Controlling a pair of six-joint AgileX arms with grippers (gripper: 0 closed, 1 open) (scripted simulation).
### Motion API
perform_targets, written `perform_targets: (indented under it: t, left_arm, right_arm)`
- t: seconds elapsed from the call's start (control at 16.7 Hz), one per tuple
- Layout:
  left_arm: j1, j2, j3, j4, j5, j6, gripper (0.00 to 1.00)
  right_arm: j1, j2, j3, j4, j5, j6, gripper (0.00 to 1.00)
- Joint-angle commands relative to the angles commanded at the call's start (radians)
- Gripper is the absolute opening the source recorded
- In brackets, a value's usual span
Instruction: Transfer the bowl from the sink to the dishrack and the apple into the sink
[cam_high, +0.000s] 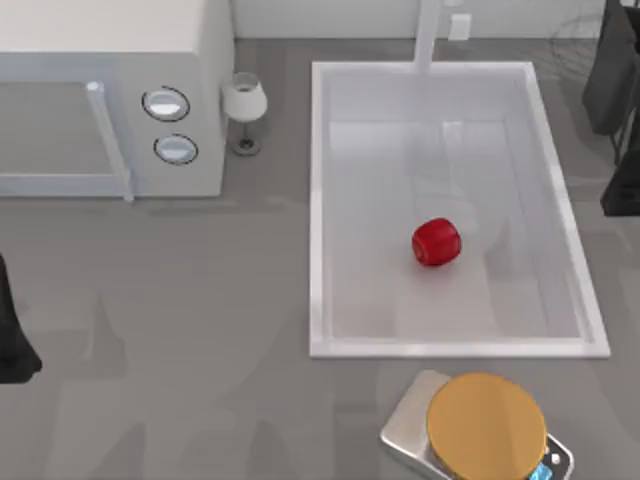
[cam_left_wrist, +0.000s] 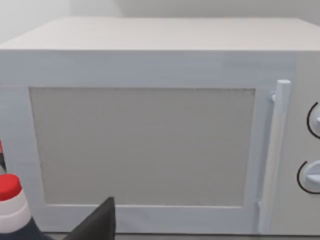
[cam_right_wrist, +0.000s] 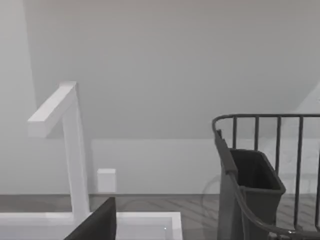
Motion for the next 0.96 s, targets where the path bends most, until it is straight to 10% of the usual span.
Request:
perform_targets:
  t: [0.48,0.96]
  left_arm:
    - [0.0,0.0,0.0,0.0,0.0,0.0,1.0]
    - [0.0,0.0,0.0,0.0,0.0,0.0,1.0]
  right_arm:
    - [-0.2,-0.832,-0.186,-0.599,-0.212,-0.005,1.0]
    - [-0.32,-1.074,-0.299,-0.806,-0.341,-0.006,1.0]
